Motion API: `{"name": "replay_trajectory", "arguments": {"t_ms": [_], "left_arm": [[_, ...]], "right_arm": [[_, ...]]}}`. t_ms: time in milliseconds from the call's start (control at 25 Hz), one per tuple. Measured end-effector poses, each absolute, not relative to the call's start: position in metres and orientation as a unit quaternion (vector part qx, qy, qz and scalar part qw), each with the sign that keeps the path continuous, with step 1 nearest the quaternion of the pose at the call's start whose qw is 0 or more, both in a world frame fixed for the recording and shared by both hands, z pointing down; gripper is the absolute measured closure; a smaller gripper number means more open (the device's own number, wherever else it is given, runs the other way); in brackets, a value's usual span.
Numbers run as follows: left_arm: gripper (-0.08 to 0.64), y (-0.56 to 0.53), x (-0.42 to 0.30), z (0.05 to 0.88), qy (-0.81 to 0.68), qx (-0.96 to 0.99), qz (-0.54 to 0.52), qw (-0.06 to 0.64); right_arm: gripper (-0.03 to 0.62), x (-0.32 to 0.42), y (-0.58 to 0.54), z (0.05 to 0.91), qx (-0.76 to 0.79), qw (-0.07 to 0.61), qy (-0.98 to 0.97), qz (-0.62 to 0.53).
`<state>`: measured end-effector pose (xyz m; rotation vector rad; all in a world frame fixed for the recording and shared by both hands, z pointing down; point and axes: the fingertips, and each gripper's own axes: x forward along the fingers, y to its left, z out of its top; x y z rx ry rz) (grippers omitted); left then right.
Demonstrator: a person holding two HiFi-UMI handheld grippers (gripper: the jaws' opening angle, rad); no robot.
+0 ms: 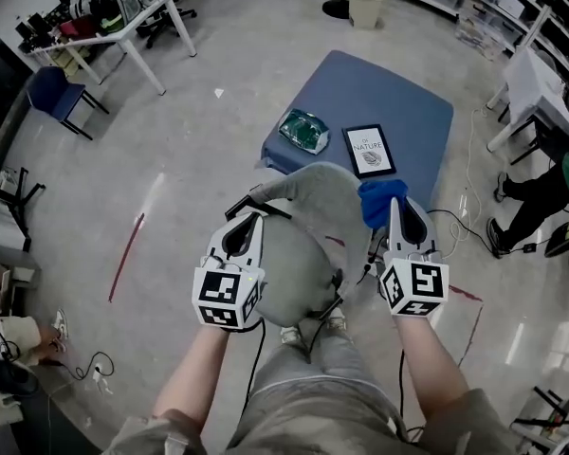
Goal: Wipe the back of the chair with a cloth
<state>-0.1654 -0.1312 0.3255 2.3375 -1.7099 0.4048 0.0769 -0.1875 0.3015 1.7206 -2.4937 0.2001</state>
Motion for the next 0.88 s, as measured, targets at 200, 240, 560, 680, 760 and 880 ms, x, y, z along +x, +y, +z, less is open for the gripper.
{"name": "replay_trajectory", "arguments": {"t_ms": [200, 240, 560, 680, 760, 880], "left_arm": [[0.540, -0.124, -0.159, 0.260, -0.585, 0.803, 0.105, 0.042], [0.540, -0.121, -0.157, 0.250, -0.583, 0.805, 0.106, 0.028], [0.540, -0.100, -0.134, 0.201, -0.560, 0.817, 0.129, -0.056], [0.540, -0.092, -0.129, 0.186, -0.558, 0.819, 0.116, -0.066], [0.540, -0.087, -0.126, 0.173, -0.560, 0.820, 0.099, -0.068], [0.540, -0.079, -0.122, 0.158, -0.558, 0.824, 0.077, -0.062]], "right_arm": [[0.548, 0.068, -0.174, 0.248, 0.539, 0.023, -0.840, 0.056], [0.548, 0.067, -0.170, 0.239, 0.534, 0.017, -0.844, 0.055], [0.548, 0.075, -0.142, 0.175, 0.486, -0.019, -0.873, 0.028], [0.548, 0.081, -0.131, 0.153, 0.476, -0.029, -0.879, 0.010], [0.548, 0.086, -0.125, 0.140, 0.472, -0.038, -0.880, 0.012], [0.548, 0.093, -0.115, 0.128, 0.470, -0.039, -0.882, 0.009]]}}
